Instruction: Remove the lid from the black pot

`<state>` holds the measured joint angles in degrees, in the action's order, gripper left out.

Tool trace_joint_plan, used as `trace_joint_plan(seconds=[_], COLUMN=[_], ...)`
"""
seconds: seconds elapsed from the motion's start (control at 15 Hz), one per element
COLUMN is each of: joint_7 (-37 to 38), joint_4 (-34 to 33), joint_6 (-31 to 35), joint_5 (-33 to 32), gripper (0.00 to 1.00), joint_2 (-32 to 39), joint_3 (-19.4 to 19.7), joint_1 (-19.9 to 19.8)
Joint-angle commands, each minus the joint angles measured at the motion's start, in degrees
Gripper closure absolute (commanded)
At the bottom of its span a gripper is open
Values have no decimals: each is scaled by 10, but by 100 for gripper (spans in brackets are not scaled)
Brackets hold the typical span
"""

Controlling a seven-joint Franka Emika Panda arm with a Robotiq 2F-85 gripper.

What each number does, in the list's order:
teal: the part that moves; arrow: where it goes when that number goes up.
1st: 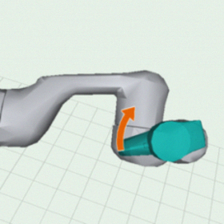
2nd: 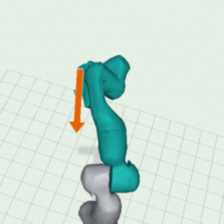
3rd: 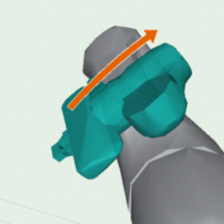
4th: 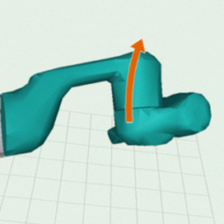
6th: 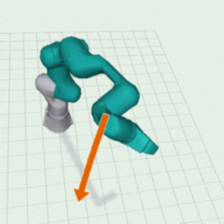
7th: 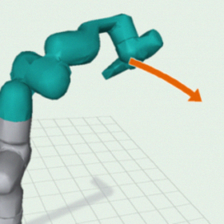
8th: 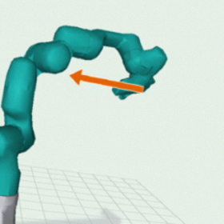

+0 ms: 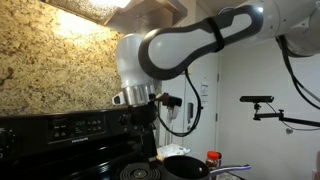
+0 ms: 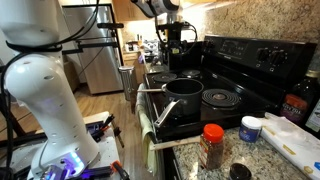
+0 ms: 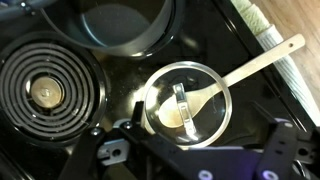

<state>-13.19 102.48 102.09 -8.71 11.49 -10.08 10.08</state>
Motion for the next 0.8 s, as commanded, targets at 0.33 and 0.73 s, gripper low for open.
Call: trace_joint_plan(seconds=[0.33, 0.73], joint_7=[112, 177], joint_4=[198, 308], joint_6=[63, 38], joint_5=[130, 106], gripper=[0, 0], joint_2=[-210, -327], joint_3=[47, 55], joint_1=[-39, -53])
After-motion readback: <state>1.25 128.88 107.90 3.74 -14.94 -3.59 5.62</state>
